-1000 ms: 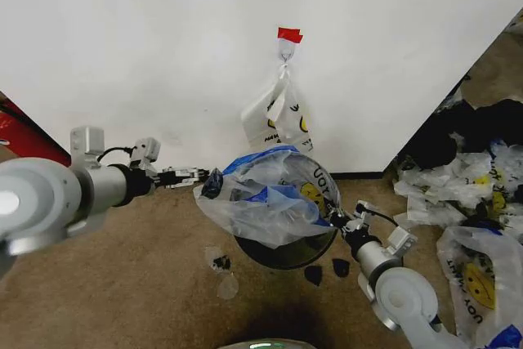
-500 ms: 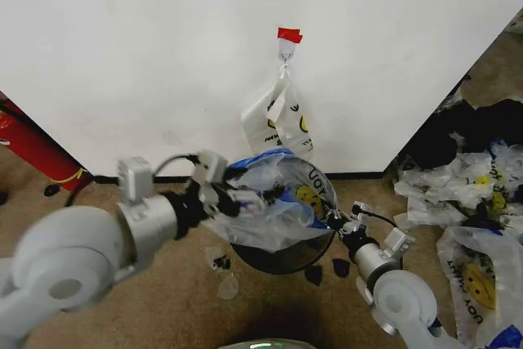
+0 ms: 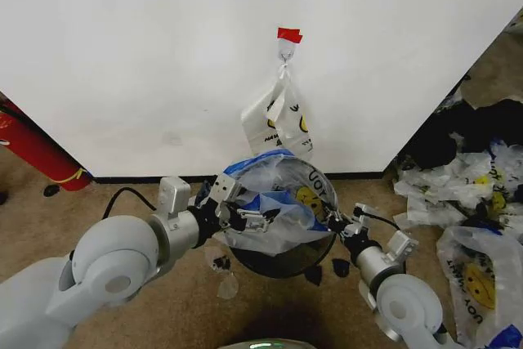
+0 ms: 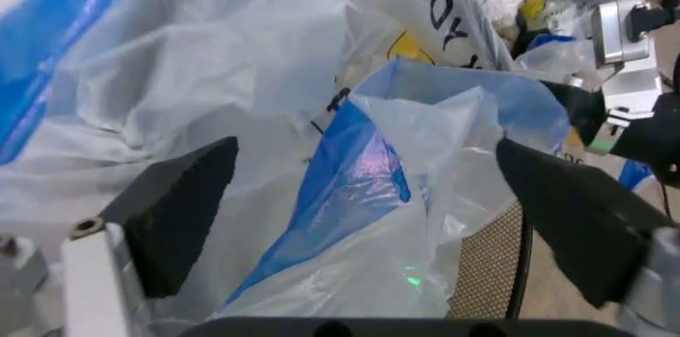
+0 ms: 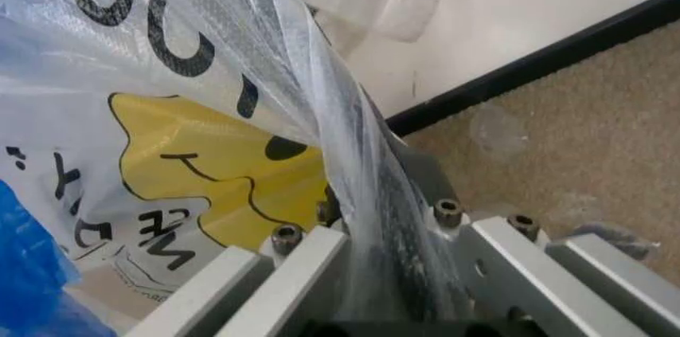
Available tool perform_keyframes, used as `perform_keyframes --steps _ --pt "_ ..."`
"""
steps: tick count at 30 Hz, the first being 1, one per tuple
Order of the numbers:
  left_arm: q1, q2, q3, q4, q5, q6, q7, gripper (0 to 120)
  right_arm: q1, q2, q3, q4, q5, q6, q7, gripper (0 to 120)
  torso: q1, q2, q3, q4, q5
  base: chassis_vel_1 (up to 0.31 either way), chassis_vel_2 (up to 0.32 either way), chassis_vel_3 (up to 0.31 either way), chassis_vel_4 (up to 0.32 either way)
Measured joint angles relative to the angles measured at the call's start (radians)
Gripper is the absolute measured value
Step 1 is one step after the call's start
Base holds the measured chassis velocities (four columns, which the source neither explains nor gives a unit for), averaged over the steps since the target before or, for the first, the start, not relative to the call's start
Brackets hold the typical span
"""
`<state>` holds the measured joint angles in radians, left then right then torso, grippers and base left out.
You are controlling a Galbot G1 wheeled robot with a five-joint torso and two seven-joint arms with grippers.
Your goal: Pick up the garbage bag from the wall and place it over the trash bin.
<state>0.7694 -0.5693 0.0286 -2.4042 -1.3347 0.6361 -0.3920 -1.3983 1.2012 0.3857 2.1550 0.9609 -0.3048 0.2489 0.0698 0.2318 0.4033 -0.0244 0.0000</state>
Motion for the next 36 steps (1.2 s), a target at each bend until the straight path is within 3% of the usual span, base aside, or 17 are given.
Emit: perform_keyframes --steps 1,3,9,13,15,22,23,27,36 --pt "0.000 0.000 0.000 0.000 0.000 0.000 0.000 95 0.000 0.000 0.000 0.000 0.000 0.000 0.000 0 0.000 0.000 0.000 0.0000 0.0000 0.000 0.000 0.000 0.000" --pt "0.008 0.000 0.000 -0.001 -0.004 -0.012 -0.005 83 0.005 0.001 -0.006 -0.004 0.000 -0.001 0.002 0 0.000 0.000 0.000 0.0000 0.0000 0.000 0.000 0.000 0.000" --pt "0.005 -0.001 0.000 0.000 -0.010 -0.021 -0.005 65 0.008 0.000 -0.008 -0.008 -0.001 -0.002 0.005 0 0.000 0.000 0.000 -0.0001 0.0001 0.000 0.000 0.000 0.000" --pt "0.011 -0.006 0.013 0.009 -0.006 -0.024 -0.005 46 0.008 0.001 -0.009 -0.011 -0.003 -0.003 0.005 0 0.000 0.000 0.000 -0.0001 0.0000 0.000 0.000 0.000 0.000" --pt "0.011 -0.006 0.014 0.009 -0.006 -0.024 -0.005 45 0.008 0.001 -0.010 -0.011 -0.003 -0.003 0.005 0 0.000 0.000 0.000 0.0000 0.0000 0.000 0.000 0.000 0.000" --pt "0.025 -0.007 0.017 0.004 0.009 -0.055 -0.005 16 0.015 0.005 -0.013 -0.019 -0.003 -0.004 0.013 0 0.000 0.000 0.000 -0.0001 0.0000 0.000 0.000 0.000 0.000" --pt "0.034 0.001 0.005 -0.011 0.000 -0.058 -0.001 8 0.017 0.008 -0.013 -0.021 -0.003 -0.004 0.019 0 0.000 0.000 0.000 -0.0001 0.0001 0.000 0.000 0.000 0.000" --pt "0.050 0.005 -0.005 -0.036 -0.019 -0.060 0.004 0 0.018 0.018 -0.012 -0.018 -0.001 -0.008 0.033 0 0.000 0.000 0.000 0.0000 0.0000 0.000 0.000 0.000 0.000" --pt "0.157 0.026 -0.079 -0.094 -0.024 -0.085 0.021 0 0.034 0.028 -0.006 -0.008 0.025 -0.023 0.070 0 0.000 0.000 0.000 0.0000 0.0000 0.000 0.000 0.000 0.000"
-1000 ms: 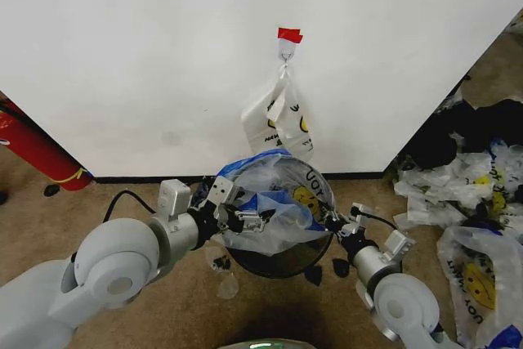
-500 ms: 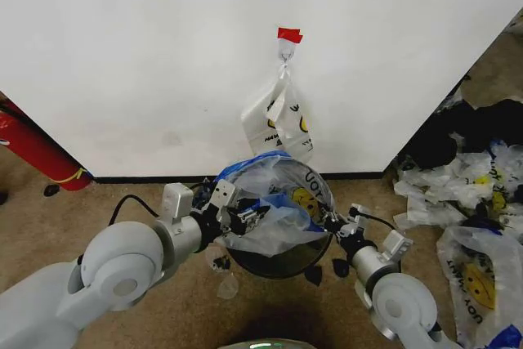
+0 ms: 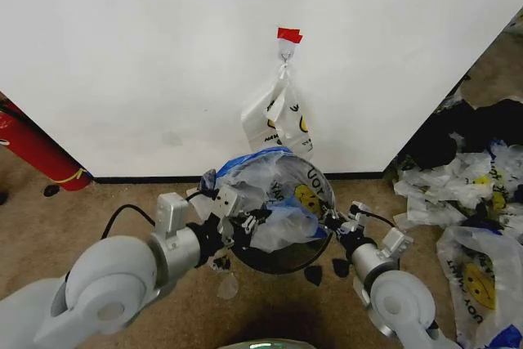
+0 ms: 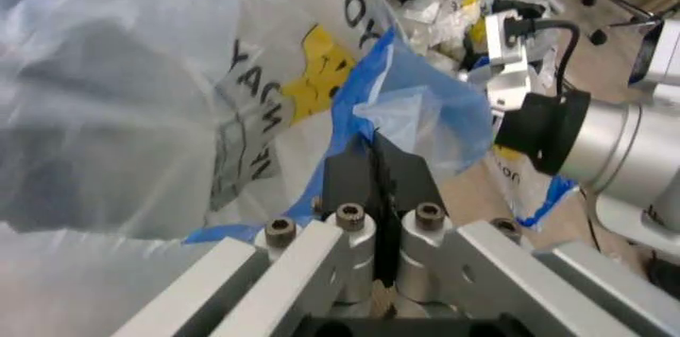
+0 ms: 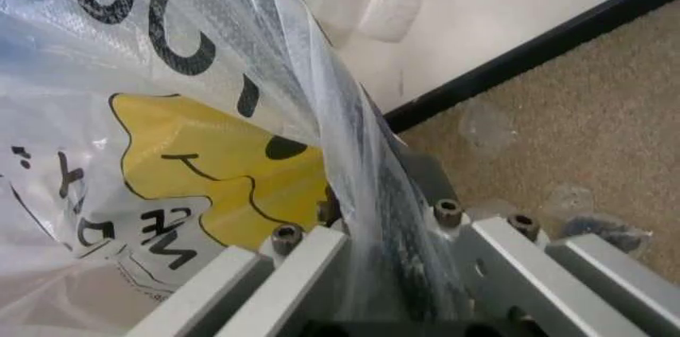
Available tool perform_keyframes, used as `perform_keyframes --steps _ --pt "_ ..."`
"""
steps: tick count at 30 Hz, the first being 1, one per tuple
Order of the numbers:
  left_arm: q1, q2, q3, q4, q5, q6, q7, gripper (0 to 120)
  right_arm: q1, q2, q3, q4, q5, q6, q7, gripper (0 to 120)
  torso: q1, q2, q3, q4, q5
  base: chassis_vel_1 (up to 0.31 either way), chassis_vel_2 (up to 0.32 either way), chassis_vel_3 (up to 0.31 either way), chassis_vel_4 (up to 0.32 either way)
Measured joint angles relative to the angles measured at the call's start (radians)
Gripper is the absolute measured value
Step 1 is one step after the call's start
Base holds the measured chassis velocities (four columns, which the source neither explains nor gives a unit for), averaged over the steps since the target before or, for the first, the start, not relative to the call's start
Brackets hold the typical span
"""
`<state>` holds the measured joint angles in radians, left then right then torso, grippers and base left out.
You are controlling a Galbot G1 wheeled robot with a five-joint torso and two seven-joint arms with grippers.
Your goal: Pick up the garbage bag from the wall and place it over the trash bin.
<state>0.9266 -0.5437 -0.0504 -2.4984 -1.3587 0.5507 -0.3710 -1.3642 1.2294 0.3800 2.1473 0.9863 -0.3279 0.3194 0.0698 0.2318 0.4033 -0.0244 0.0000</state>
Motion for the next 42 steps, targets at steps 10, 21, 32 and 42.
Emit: perform_keyframes --steps 10,21,32,42 --pt "0.251 0.001 -0.060 -0.001 0.070 -0.023 0.018 0 0.024 -0.005 0.040 -0.005 0.083 -0.017 0.057 0 0.000 0.000 0.000 -0.0001 -0.0001 0.000 0.000 0.000 0.000" --pt "0.449 -0.032 -0.062 -0.001 0.246 -0.037 0.072 0 0.037 -0.007 0.084 0.010 0.192 -0.042 0.105 0 0.000 0.000 0.000 -0.0002 0.0001 0.000 0.000 0.000 0.000" --pt "0.448 -0.148 0.066 0.068 0.499 -0.076 0.145 0 0.035 0.001 0.084 0.069 0.282 -0.071 0.173 0 0.000 0.000 0.000 -0.0001 0.0000 0.000 0.000 0.000 0.000" --pt "0.359 -0.228 0.151 0.291 0.696 -0.107 0.145 0 -0.009 0.007 0.086 0.138 0.295 -0.086 0.187 0 0.000 0.000 0.000 -0.0001 -0.0002 0.000 0.000 0.000 0.000"
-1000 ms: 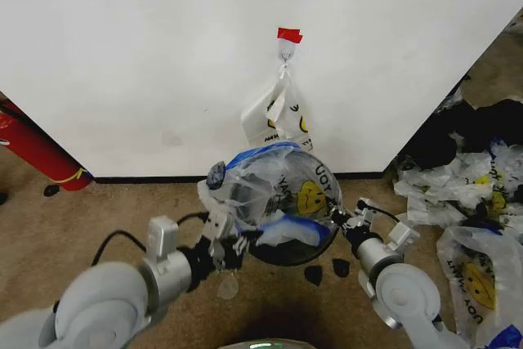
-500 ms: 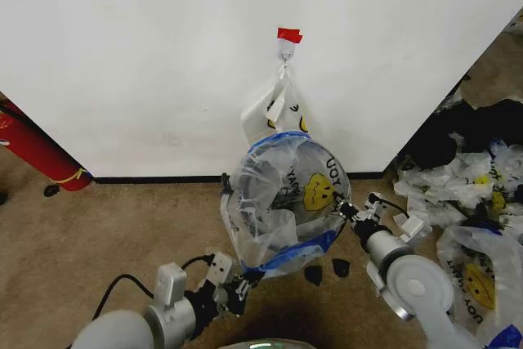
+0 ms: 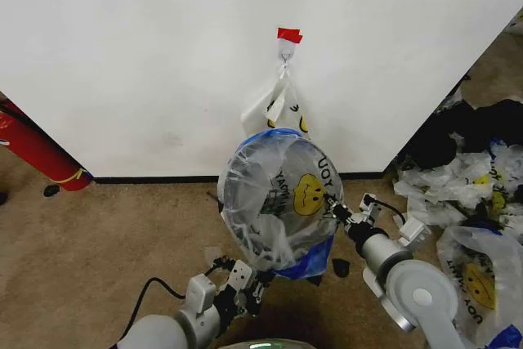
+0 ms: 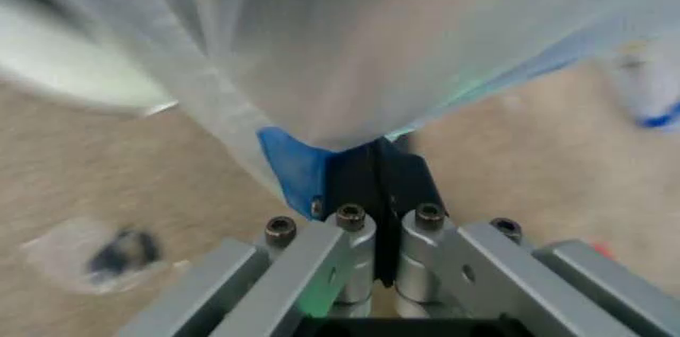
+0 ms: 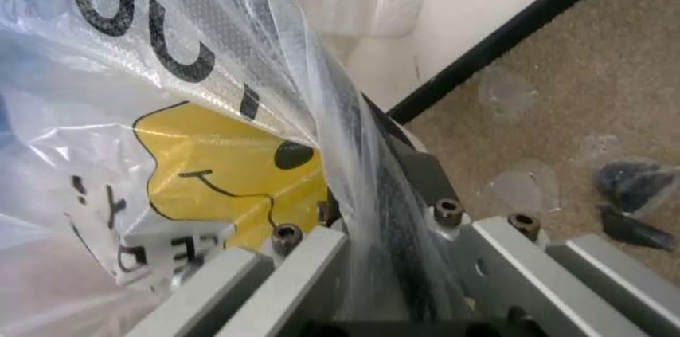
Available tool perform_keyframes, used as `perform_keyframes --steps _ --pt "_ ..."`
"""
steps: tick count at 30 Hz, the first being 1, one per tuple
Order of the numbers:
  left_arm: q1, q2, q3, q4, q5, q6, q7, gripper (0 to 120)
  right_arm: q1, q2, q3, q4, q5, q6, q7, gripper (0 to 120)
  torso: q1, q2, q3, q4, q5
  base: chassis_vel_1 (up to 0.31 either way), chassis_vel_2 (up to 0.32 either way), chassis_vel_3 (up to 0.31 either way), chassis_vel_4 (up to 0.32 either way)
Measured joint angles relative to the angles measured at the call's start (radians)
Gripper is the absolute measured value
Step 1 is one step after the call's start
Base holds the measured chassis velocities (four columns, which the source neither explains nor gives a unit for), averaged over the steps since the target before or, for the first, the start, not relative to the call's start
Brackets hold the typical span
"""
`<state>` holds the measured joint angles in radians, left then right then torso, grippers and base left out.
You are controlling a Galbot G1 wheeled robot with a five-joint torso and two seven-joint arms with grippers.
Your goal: Pick up the garbage bag from the wall and place it over the trash bin.
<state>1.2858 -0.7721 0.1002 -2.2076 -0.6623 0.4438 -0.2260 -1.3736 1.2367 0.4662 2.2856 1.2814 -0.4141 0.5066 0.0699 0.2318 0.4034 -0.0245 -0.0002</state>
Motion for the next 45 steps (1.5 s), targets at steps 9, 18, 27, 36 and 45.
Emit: perform_keyframes --steps 9,18,27,36,45 --pt "-0.007 -0.038 -0.038 0.104 0.017 -0.030 -0.042 0 -0.013 -0.005 0.008 0.016 0.015 -0.002 -0.001 0 0.000 0.000 0.000 0.0001 0.0001 0.000 0.000 0.000 0.000" --pt "0.018 -0.034 -0.048 0.031 -0.018 -0.038 -0.047 9 -0.016 0.006 0.002 -0.006 -0.010 -0.003 -0.008 0 0.000 0.000 0.000 0.0000 0.0001 0.000 0.000 0.000 0.000" --pt "0.155 0.047 -0.158 -0.083 0.041 -0.018 -0.021 45 0.005 0.018 0.002 -0.082 -0.042 0.010 -0.016 0 0.000 0.000 0.000 0.0000 0.0001 0.000 0.000 0.000 0.000" --pt "0.279 0.072 -0.197 -0.169 0.034 -0.008 -0.106 74 0.015 0.016 -0.014 -0.122 -0.100 0.030 -0.028 0 0.000 0.000 0.000 0.0001 0.0000 0.000 0.000 0.000 0.000" --pt "0.205 0.079 -0.272 -0.295 -0.252 -0.012 -0.204 60 -0.013 0.026 -0.070 -0.077 -0.247 0.071 -0.044 0 0.000 0.000 0.000 0.0001 0.0001 0.000 0.000 0.000 0.000"
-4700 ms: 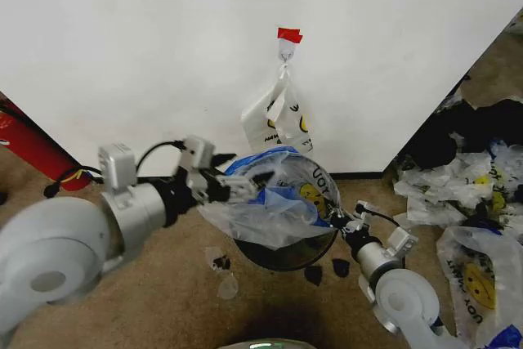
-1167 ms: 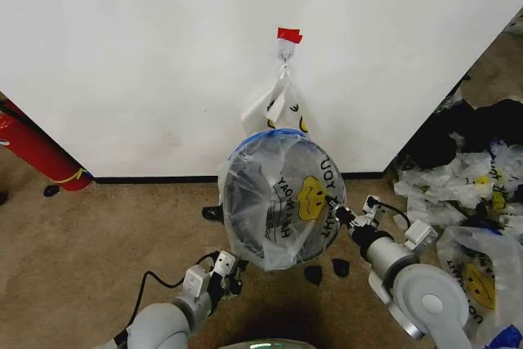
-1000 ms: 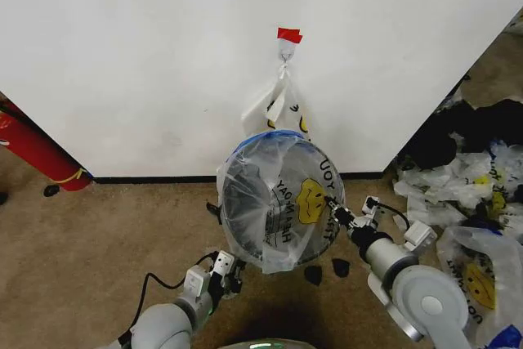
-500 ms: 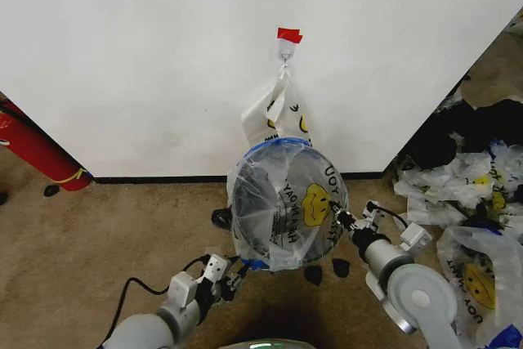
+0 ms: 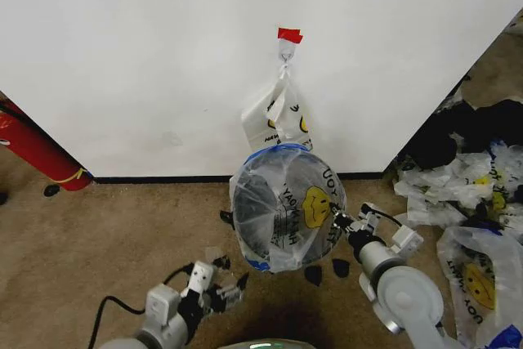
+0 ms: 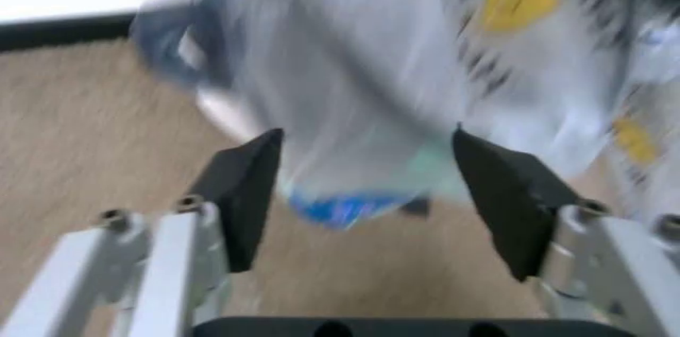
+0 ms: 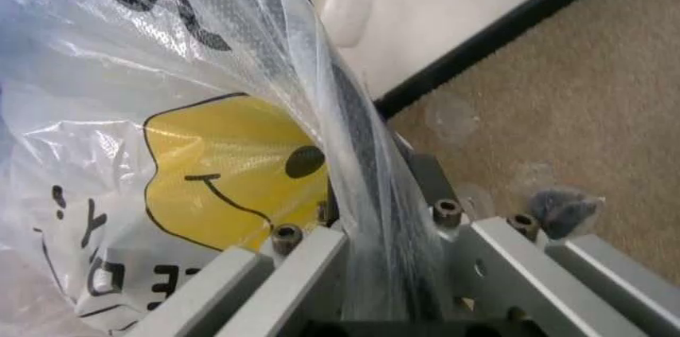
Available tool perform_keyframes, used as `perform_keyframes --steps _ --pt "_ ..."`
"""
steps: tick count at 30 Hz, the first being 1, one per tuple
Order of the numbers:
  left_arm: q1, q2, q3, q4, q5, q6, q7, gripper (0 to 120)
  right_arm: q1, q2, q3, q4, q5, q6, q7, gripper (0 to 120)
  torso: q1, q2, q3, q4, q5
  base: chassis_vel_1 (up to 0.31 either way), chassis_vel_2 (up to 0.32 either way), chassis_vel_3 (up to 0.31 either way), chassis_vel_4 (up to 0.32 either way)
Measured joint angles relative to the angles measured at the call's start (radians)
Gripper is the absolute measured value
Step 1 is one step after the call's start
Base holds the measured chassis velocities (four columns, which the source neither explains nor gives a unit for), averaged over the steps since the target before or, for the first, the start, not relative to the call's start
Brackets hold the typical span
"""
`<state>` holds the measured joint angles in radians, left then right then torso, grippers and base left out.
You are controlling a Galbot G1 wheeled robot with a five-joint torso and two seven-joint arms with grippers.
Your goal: Pick up the garbage bag from the wall and place it over the trash bin.
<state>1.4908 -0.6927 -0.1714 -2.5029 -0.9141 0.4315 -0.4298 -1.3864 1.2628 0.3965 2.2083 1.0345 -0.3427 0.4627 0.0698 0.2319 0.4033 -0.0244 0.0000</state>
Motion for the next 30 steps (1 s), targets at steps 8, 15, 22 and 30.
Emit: perform_keyframes --steps 8,15,22,30 --pt "-0.228 0.026 0.053 -0.003 -0.312 0.076 -0.081 32 -0.010 0.025 -0.033 -0.006 -0.115 0.052 -0.003 0 0.000 0.000 0.000 -0.0006 -0.0003 0.000 0.000 0.000 0.000" --pt "-0.316 0.060 0.086 -0.001 -0.373 0.101 -0.090 10 -0.014 0.049 -0.071 -0.028 -0.241 0.083 -0.029 0 0.000 0.000 0.000 -0.0003 0.0000 0.000 0.000 0.000 0.000" --pt "-0.212 0.131 0.027 -0.002 -0.313 0.157 -0.091 8 0.005 0.043 -0.049 -0.054 -0.207 0.076 -0.027 0 0.000 0.000 0.000 0.0005 0.0010 0.000 0.000 0.000 0.000" --pt "-0.186 0.110 0.021 0.001 -0.295 0.205 -0.106 19 0.028 0.036 -0.038 -0.070 -0.158 0.066 -0.002 0 0.000 0.000 0.000 0.0001 0.0004 0.000 0.000 0.000 0.000"
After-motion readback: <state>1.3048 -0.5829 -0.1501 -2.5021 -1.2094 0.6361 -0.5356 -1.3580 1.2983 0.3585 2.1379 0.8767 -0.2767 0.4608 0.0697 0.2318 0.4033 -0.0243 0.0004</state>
